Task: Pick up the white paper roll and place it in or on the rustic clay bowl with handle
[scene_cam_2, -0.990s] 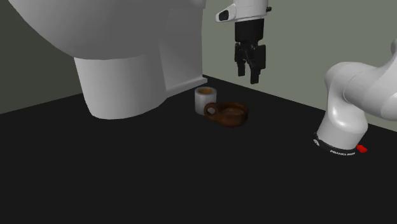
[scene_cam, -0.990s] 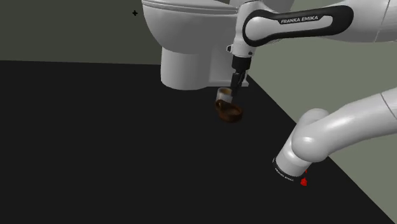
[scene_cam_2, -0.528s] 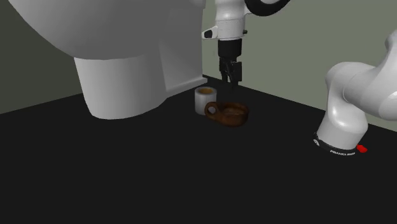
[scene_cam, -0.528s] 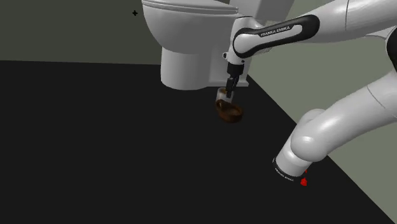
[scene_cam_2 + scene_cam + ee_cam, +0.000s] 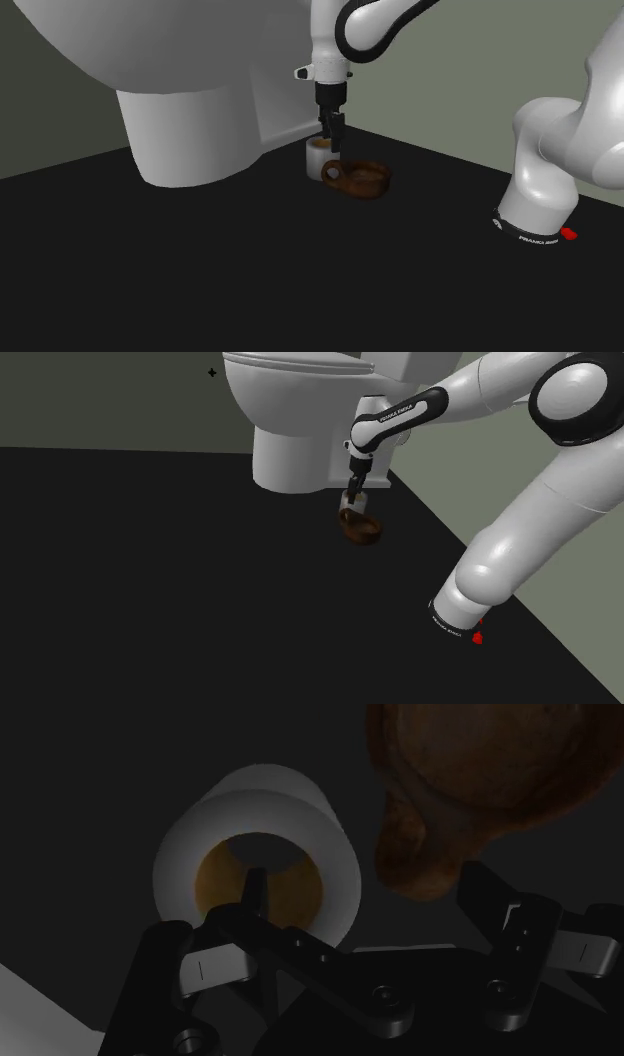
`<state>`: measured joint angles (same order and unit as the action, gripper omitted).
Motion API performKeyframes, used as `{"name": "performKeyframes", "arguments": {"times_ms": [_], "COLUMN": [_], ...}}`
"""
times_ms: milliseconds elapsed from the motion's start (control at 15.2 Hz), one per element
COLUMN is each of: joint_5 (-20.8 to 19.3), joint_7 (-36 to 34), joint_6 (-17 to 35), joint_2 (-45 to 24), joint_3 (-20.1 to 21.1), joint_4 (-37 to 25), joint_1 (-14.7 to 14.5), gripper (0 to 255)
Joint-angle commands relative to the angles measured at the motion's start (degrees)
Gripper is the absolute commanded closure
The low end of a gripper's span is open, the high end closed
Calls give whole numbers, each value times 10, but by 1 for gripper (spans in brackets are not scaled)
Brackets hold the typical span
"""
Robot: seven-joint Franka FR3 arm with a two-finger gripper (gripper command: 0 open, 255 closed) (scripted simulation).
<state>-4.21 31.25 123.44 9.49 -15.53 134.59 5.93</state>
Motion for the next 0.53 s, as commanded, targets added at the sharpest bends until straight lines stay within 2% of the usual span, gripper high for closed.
{"name": "performKeyframes", "arguments": {"times_ms": [0,462], "joint_5": [3,12], "joint_7": [9,16], "joint_6": [17,79], "joint_2": [-22,-56], "joint_3": [-4,-8], "joint_4": [-10,19], "joint_1": [1,1], "gripper": [0,0]}}
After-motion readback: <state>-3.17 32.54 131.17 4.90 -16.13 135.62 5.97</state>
